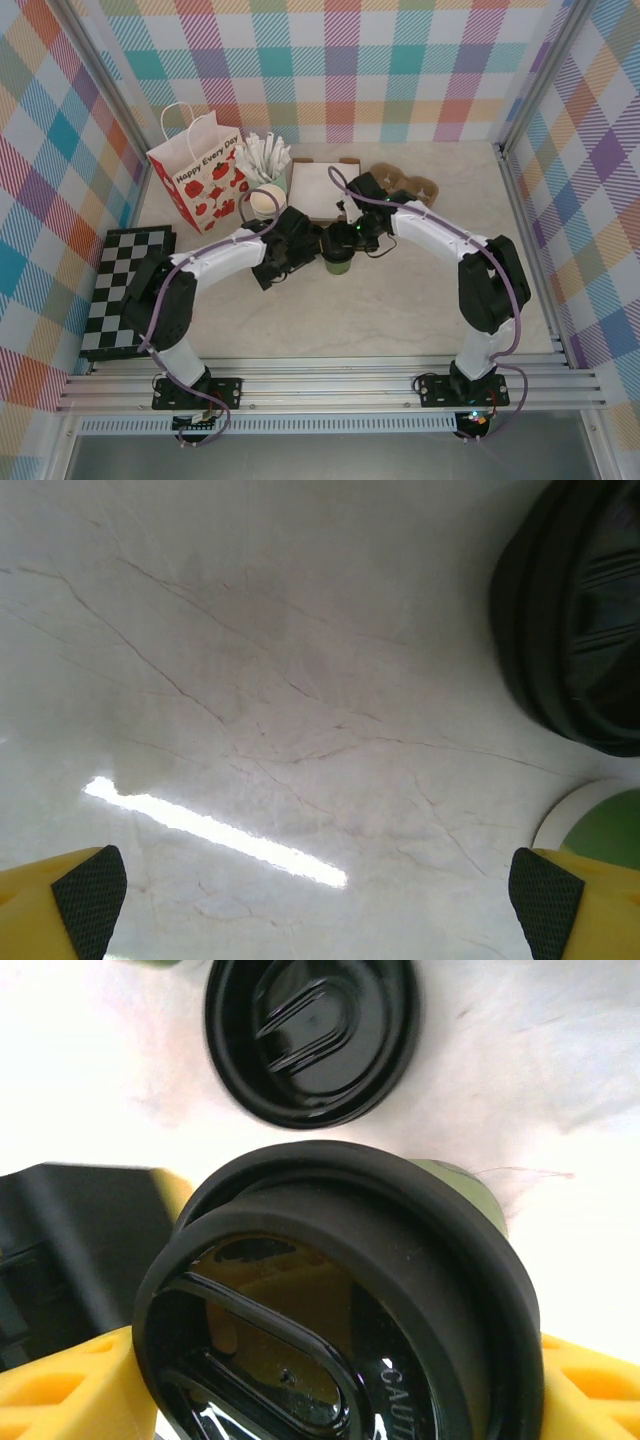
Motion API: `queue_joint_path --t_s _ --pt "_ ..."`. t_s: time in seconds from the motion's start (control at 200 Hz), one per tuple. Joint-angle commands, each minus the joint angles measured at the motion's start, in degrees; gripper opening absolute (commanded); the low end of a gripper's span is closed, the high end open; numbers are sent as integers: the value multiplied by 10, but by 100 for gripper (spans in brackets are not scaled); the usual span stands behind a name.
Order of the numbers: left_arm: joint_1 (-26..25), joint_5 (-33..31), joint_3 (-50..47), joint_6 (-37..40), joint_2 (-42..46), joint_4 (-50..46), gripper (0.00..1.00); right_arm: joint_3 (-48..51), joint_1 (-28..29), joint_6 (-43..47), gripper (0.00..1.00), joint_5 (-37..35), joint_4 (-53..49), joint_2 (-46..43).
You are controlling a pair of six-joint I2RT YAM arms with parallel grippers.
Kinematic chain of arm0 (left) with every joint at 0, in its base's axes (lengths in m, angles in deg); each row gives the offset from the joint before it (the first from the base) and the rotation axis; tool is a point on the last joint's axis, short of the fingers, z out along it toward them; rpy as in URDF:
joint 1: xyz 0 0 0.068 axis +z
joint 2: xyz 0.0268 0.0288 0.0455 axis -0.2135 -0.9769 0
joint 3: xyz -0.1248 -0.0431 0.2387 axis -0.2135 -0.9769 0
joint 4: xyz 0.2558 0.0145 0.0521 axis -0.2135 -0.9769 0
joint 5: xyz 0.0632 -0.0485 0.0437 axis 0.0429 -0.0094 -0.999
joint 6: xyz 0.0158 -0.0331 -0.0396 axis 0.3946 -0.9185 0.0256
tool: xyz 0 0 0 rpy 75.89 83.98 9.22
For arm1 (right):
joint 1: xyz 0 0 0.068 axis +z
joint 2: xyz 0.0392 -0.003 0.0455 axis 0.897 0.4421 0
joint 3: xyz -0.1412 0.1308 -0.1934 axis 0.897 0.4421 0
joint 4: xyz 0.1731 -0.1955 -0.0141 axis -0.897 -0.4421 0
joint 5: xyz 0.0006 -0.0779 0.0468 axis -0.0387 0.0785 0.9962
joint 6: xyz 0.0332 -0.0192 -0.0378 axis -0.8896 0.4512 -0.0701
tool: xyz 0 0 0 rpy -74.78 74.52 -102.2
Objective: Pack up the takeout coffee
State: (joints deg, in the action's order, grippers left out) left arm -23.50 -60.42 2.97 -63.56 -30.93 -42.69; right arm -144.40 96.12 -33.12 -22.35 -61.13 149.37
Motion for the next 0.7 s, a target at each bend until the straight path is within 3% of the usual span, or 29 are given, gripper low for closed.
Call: queue_joint_path --t_s 0.0,0.175,0.3,0.51,0.695 --pt "3 -61 -9 0 77 -30 100 -8 -55 22 71 -10 -20 -35" --pt "4 -136 -62 -29 148 -28 100 -32 -155 34 71 4 -21 -28" --pt "4 -156 -95 -6 177 12 100 -78 -203 32 71 10 -19 7" --pt "4 -199 -132 39 219 51 100 -173 -209 18 76 12 -21 92" --pt "9 -188 -142 56 258 47 100 -216 -208 -17 75 31 -1 143"
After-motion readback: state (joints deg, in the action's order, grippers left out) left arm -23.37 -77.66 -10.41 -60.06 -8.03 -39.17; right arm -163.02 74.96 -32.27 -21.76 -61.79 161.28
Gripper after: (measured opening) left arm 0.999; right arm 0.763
